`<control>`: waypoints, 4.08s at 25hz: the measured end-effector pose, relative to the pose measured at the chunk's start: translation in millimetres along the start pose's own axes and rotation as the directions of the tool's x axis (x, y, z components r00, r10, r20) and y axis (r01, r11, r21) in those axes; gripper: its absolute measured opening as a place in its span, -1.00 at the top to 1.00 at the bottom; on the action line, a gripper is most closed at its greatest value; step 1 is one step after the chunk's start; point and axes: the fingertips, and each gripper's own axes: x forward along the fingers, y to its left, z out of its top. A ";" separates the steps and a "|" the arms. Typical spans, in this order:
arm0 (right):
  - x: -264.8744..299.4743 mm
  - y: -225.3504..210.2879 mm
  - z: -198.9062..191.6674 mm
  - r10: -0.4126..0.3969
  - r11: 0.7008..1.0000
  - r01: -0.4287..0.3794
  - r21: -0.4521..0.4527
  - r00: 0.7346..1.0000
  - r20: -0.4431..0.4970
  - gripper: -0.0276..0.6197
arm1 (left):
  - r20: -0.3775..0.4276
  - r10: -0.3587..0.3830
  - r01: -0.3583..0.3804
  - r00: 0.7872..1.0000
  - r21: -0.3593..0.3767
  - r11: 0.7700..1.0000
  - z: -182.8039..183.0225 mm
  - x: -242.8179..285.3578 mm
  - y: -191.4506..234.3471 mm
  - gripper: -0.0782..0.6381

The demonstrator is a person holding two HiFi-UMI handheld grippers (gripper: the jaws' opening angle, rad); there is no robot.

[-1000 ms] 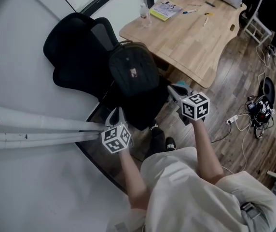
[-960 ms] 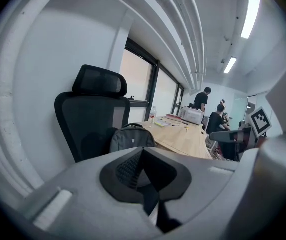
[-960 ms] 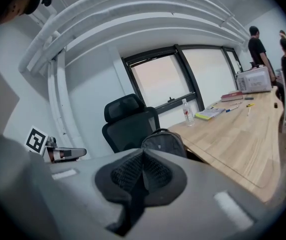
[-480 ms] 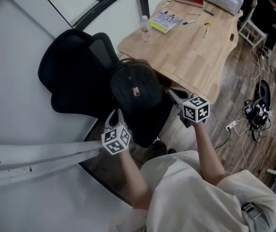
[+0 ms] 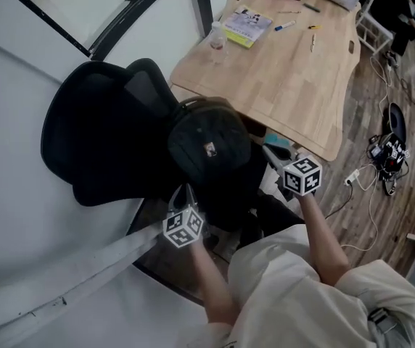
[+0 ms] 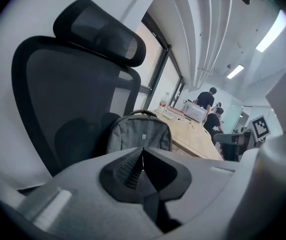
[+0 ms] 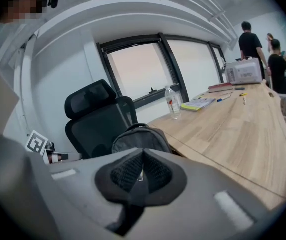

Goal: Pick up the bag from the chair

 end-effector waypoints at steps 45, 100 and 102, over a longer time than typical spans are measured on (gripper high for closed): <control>248.0 -107.0 -130.3 0.113 0.993 -0.119 -0.009 0.963 -0.244 -0.18 | -0.167 -0.254 0.266 0.953 0.050 0.963 -93.3 267.9 91.7 -0.17; -49.6 5.4 40.3 -0.008 0.997 0.009 -0.075 1.000 0.017 0.22 | -0.089 -0.365 0.374 0.927 0.311 0.874 77.3 6.2 -126.0 0.40; -52.0 11.9 56.0 0.007 0.995 -0.004 -0.096 0.999 0.033 0.22 | -0.069 -0.367 0.369 0.928 0.315 0.874 91.6 -0.8 -127.7 0.40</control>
